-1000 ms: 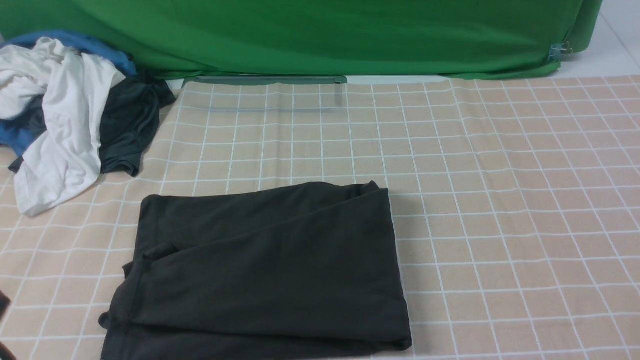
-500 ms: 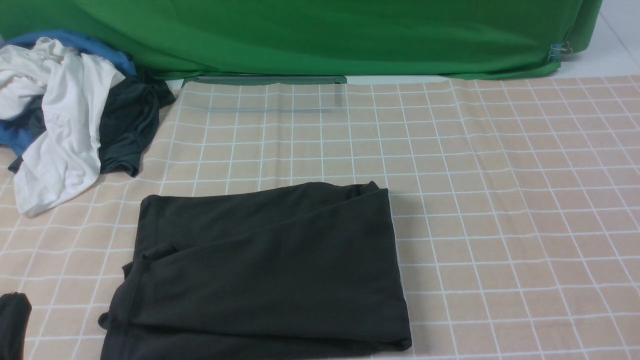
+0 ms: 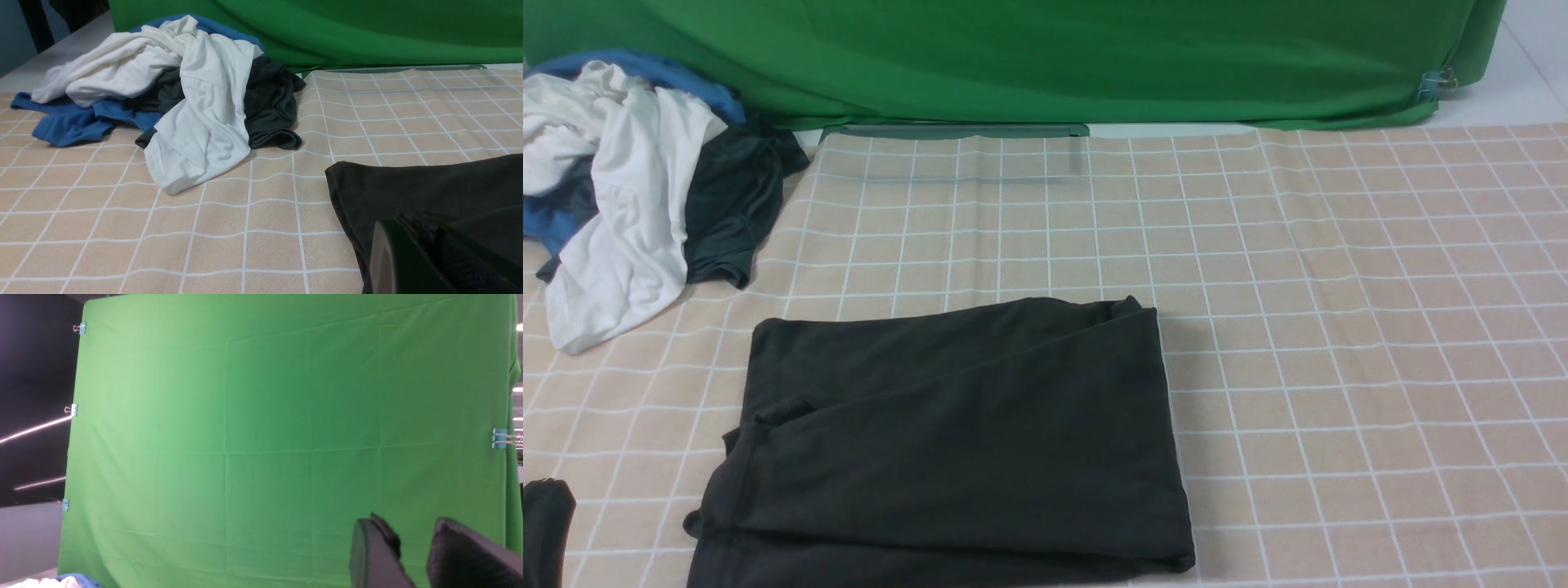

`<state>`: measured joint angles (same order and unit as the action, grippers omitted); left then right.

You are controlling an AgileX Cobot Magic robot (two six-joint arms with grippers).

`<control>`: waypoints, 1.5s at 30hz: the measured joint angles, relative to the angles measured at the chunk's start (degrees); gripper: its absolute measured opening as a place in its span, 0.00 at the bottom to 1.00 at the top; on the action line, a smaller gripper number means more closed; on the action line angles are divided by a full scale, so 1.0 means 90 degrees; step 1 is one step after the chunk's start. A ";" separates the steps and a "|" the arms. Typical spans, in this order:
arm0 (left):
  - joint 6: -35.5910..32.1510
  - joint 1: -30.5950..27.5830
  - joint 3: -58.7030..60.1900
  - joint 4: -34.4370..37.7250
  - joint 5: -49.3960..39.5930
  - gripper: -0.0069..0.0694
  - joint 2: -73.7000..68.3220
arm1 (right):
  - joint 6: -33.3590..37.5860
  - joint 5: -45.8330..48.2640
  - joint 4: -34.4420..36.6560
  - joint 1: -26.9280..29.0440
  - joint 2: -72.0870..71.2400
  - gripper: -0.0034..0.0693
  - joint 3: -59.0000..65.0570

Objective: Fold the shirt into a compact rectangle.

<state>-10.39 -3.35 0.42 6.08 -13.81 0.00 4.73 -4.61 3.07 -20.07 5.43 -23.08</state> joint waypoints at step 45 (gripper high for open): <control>-0.0002 0.0000 0.0000 -0.0128 -0.0012 0.12 0.0002 | 0.0487 0.2079 0.0000 0.2637 -0.0607 0.39 0.2620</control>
<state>-10.41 -3.35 0.42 4.93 -13.92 0.02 9.12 14.10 3.07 3.66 -0.03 0.50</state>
